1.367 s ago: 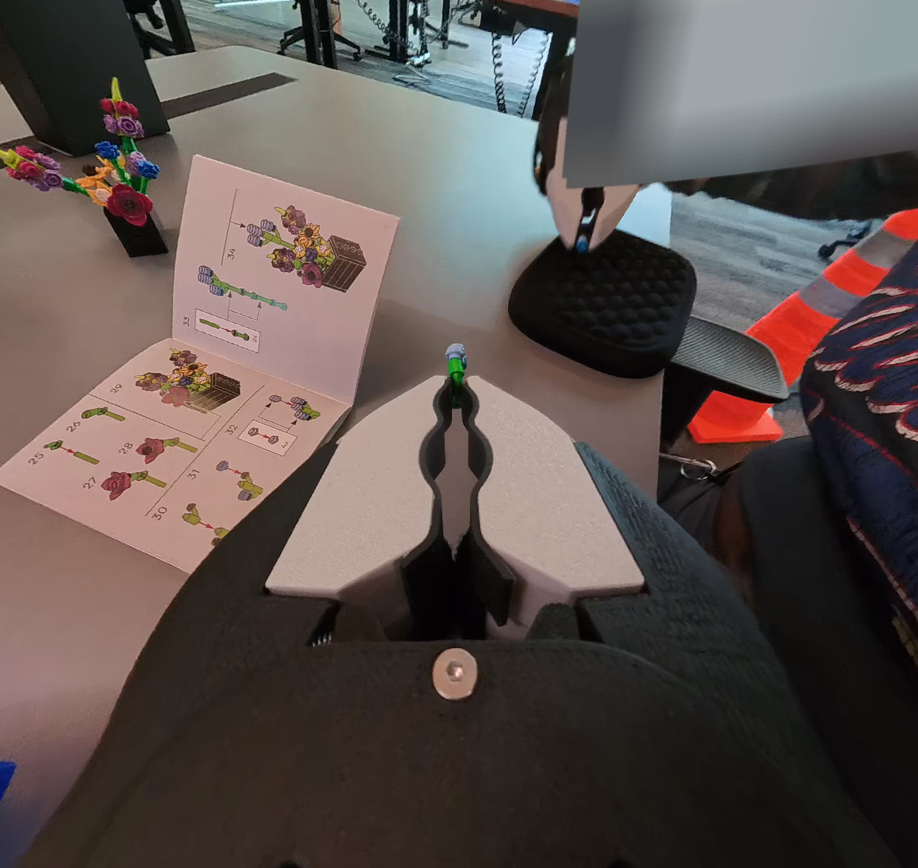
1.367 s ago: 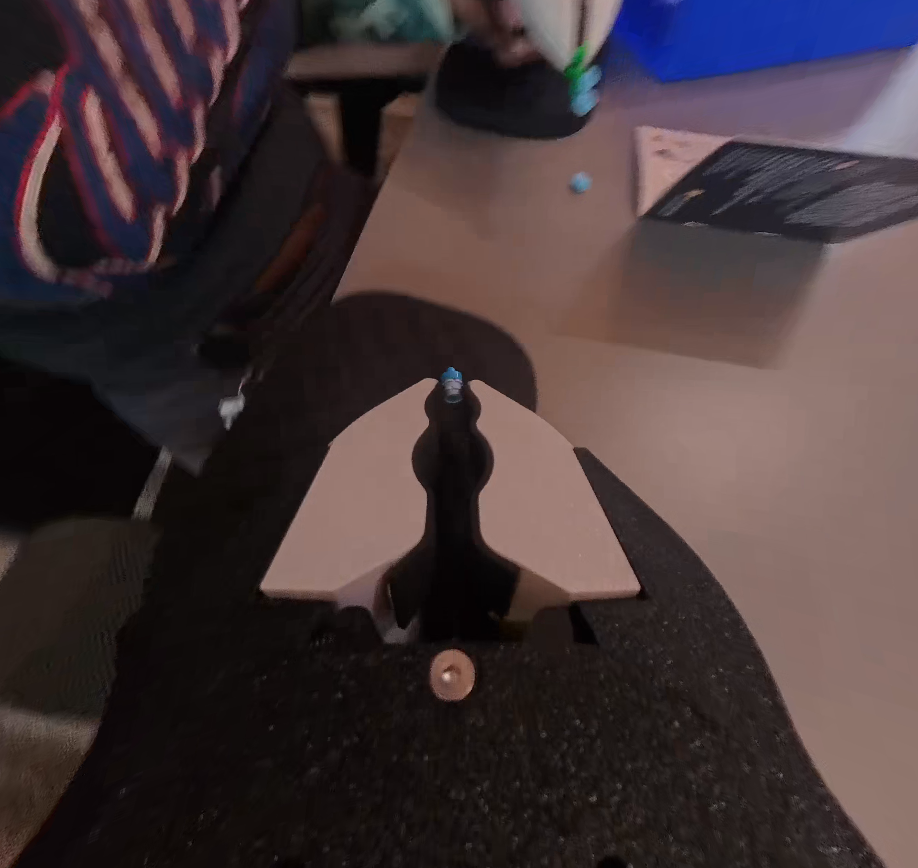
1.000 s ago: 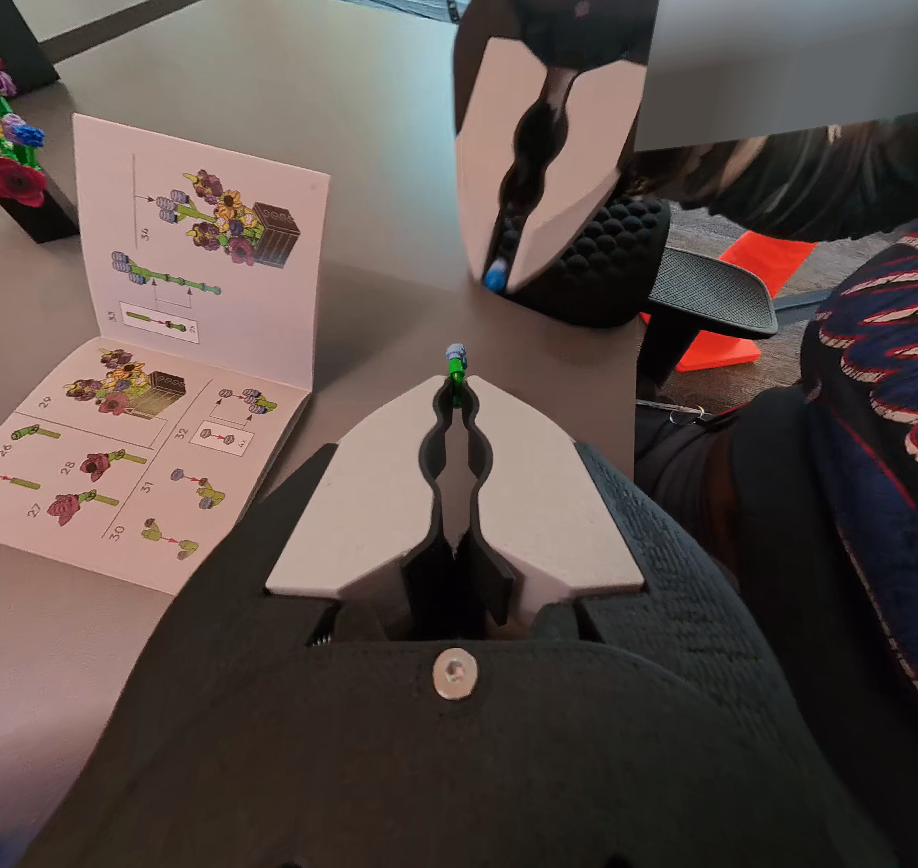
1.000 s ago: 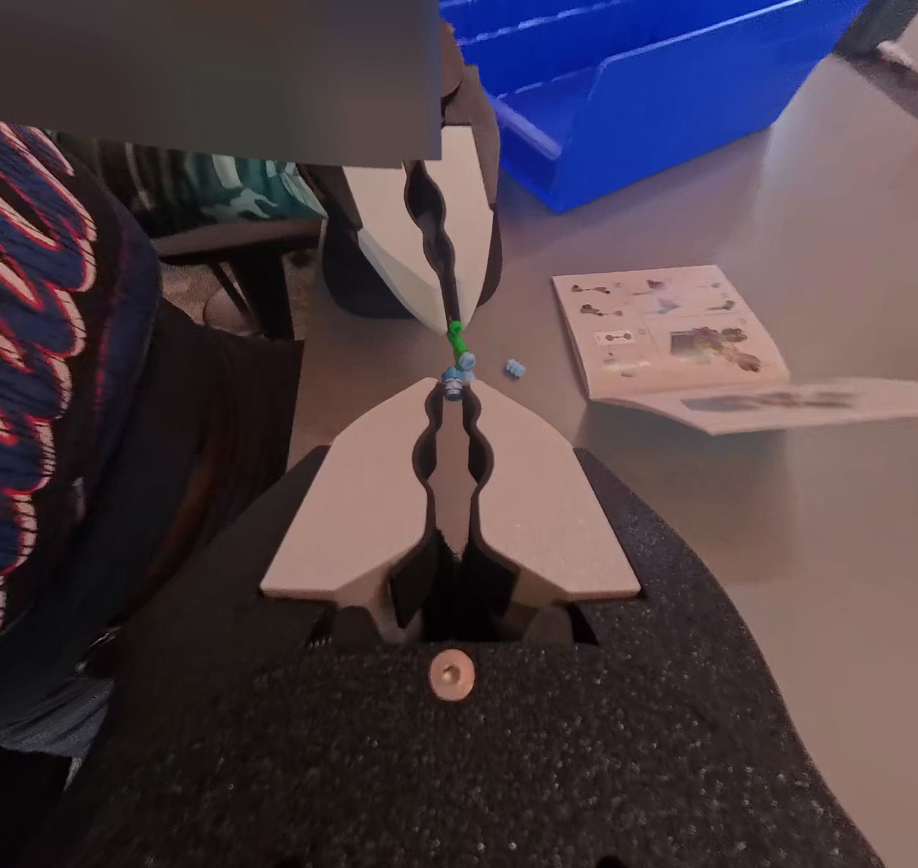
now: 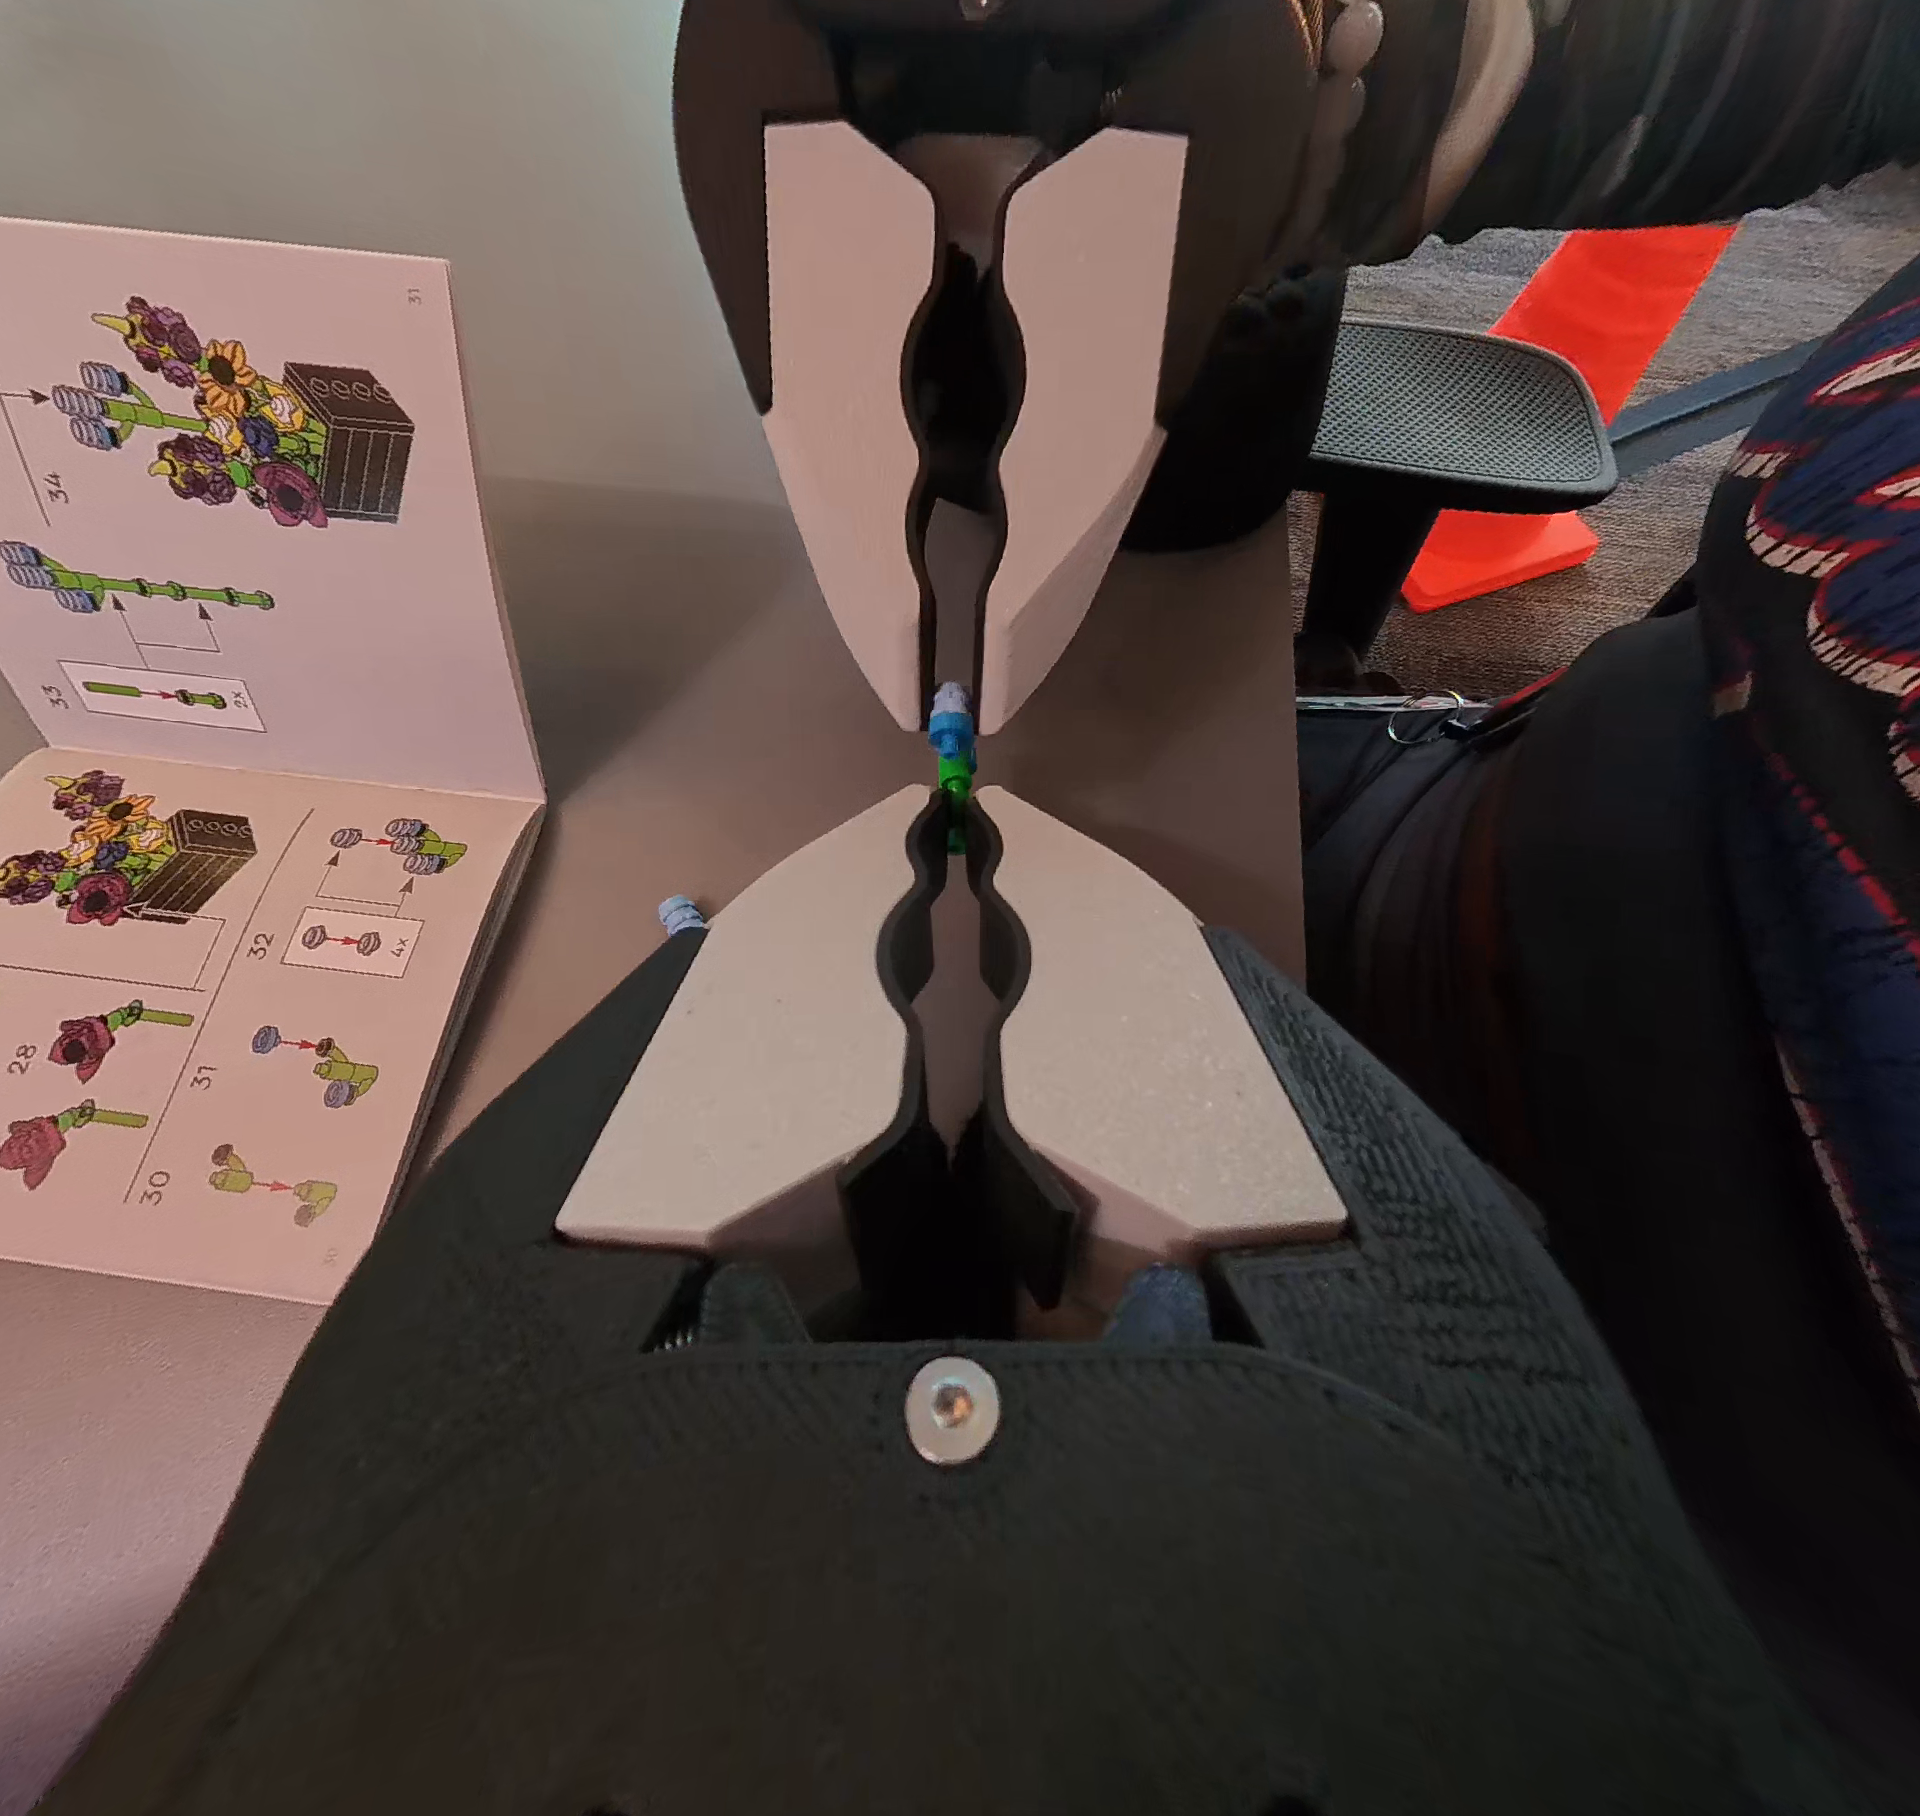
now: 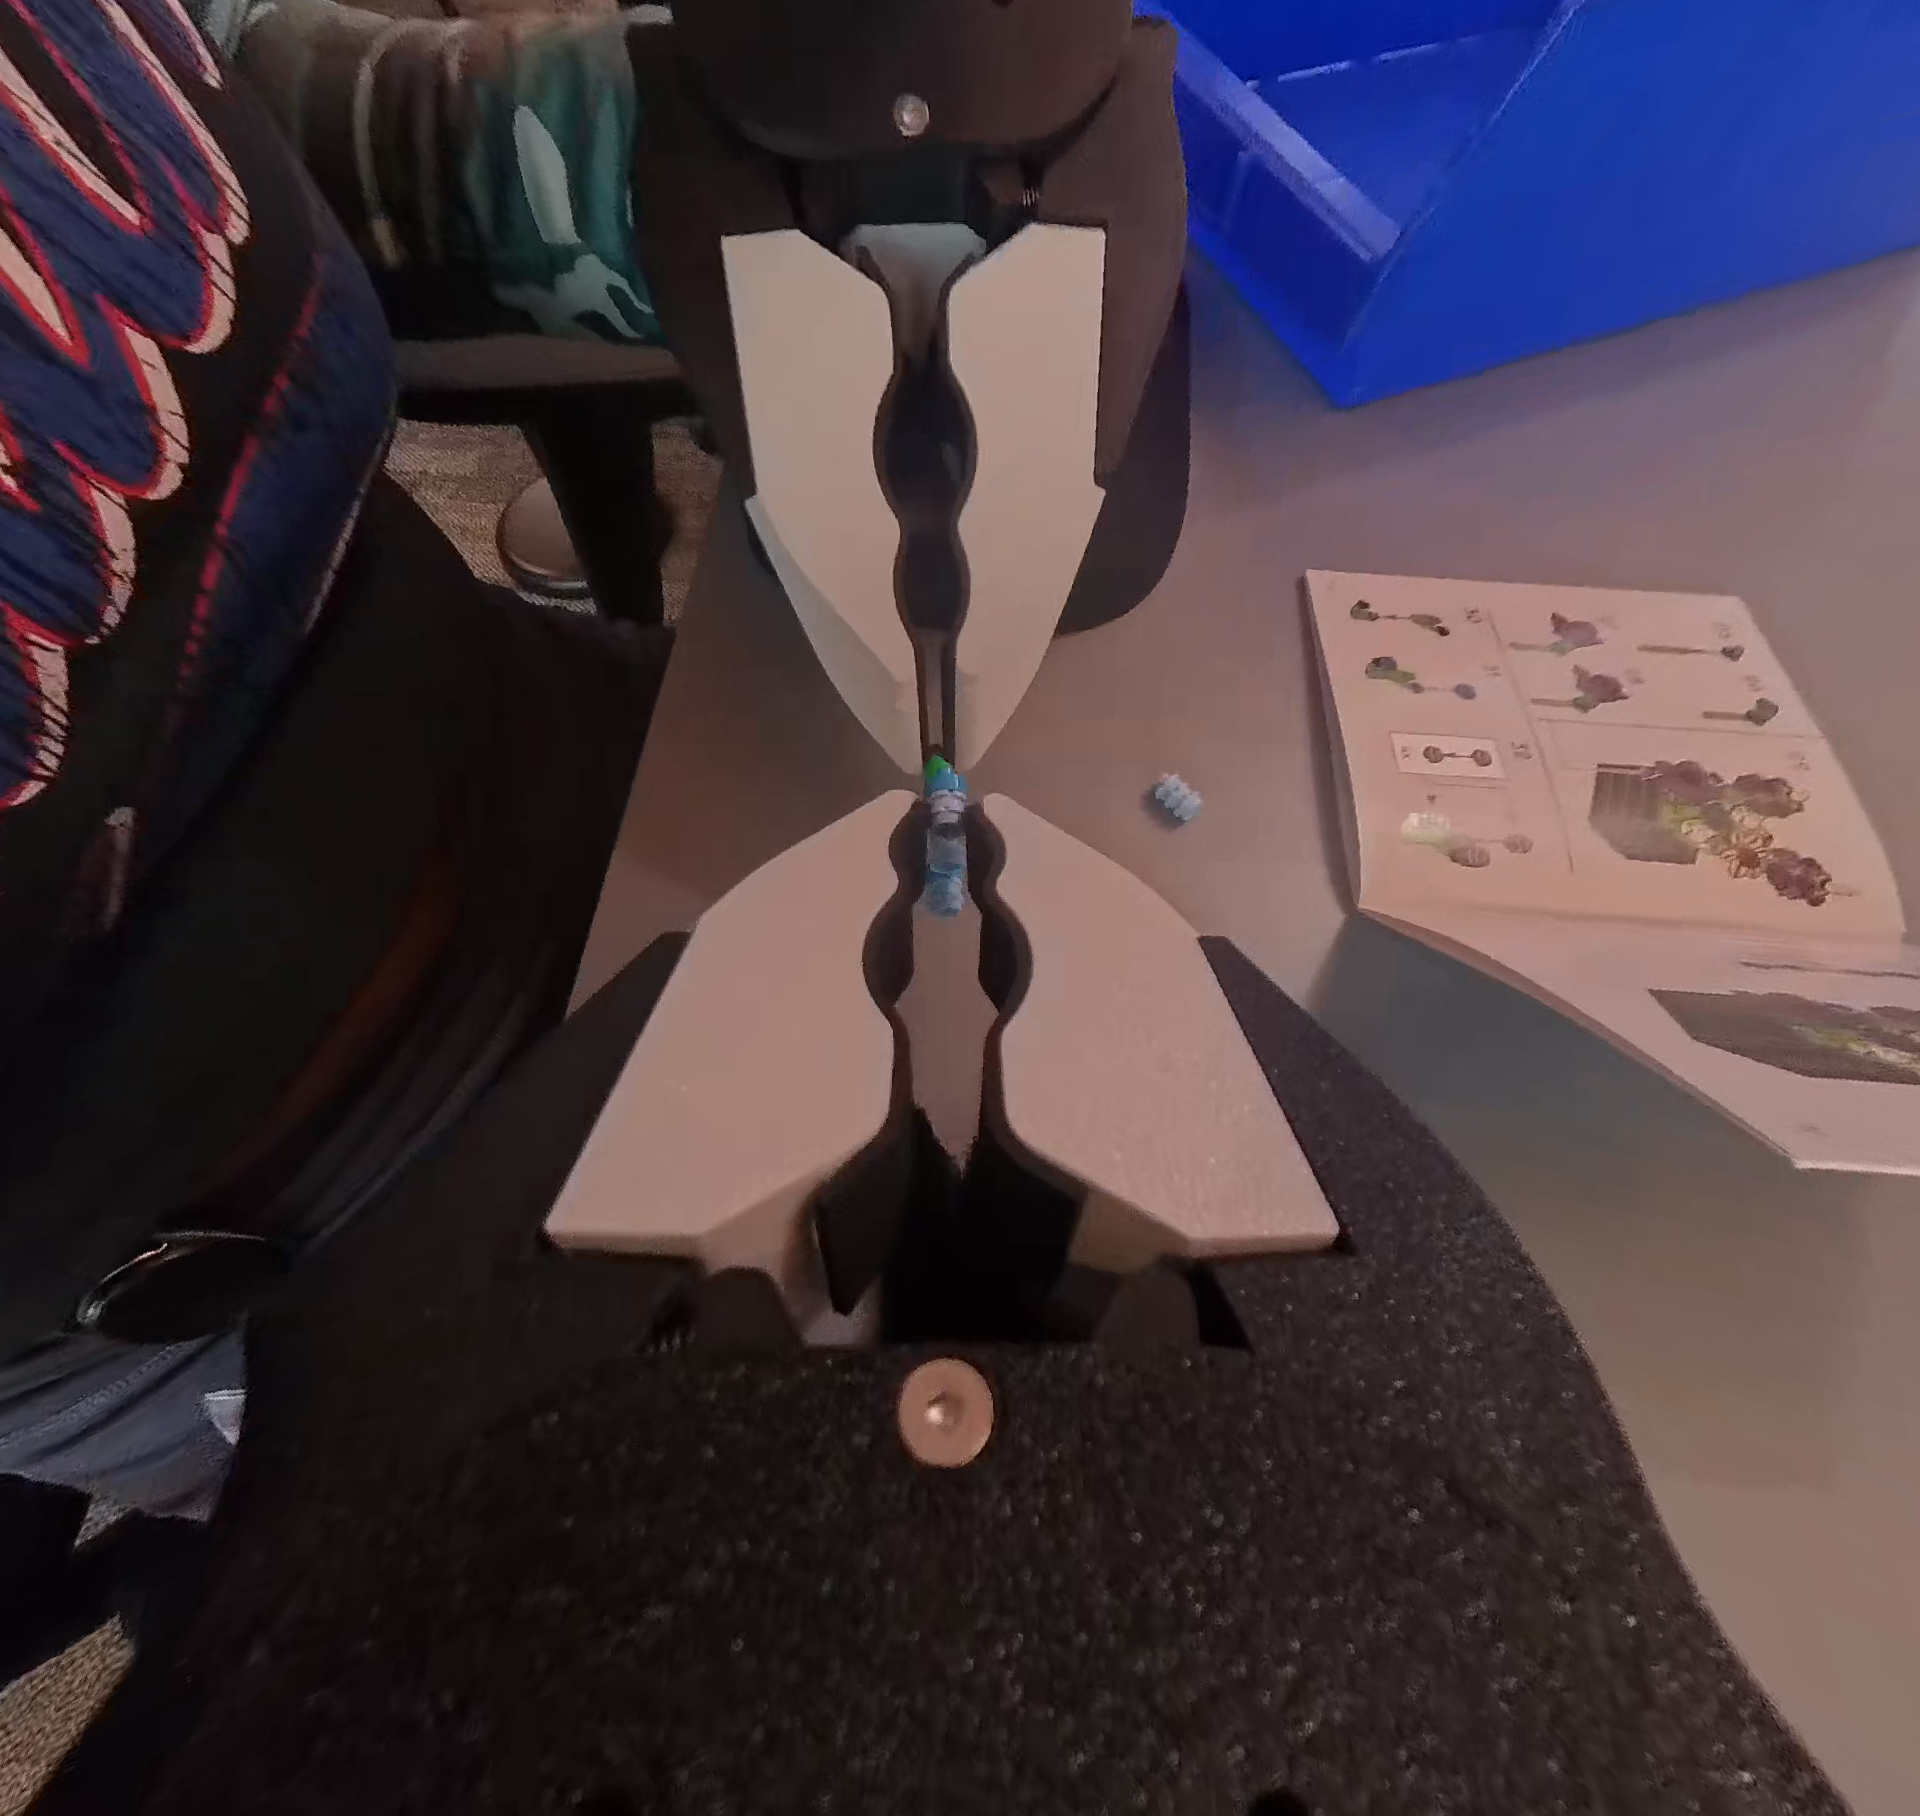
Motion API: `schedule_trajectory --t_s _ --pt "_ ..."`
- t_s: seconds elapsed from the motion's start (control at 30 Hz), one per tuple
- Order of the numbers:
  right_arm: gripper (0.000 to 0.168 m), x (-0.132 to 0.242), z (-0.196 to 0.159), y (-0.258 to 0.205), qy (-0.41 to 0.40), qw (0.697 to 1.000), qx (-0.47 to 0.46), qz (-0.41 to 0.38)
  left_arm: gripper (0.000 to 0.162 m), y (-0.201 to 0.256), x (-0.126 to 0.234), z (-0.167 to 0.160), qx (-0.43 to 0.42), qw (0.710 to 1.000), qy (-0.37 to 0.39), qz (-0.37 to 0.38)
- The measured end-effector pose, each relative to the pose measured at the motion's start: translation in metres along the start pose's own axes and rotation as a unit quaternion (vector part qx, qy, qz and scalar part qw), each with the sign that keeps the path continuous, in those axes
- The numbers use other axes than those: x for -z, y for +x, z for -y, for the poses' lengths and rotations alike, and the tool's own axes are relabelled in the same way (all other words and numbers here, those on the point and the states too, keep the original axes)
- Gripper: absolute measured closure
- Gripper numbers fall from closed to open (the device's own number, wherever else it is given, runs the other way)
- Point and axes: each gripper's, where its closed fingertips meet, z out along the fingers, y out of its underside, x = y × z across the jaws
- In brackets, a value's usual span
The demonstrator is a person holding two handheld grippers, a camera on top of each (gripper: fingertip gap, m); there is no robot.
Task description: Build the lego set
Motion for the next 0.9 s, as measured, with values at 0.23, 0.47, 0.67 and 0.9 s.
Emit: schedule_trajectory --t_s 0.23,0.47,0.67,0.9 --pt "0.161 0.001 -0.002 -0.002 -0.003 1.000 -0.003 0.007 0.159 -0.001 0.002 0.003 0.004 1.000 0.014 0.001" --pt "0.161 0.003 0.001 -0.002 0.009 1.000 -0.006 0.006 0.159 0.001 0.004 0.006 0.004 1.000 0.021 -0.007" --pt "0.161 0.004 0.003 -0.002 0.016 1.000 -0.010 0.006 0.159 0.001 0.006 0.009 0.016 0.999 0.037 -0.015" --pt "0.161 0.005 0.004 -0.002 0.021 1.000 -0.007 0.003 0.159 0.001 0.007 0.011 0.021 0.999 0.044 -0.021"
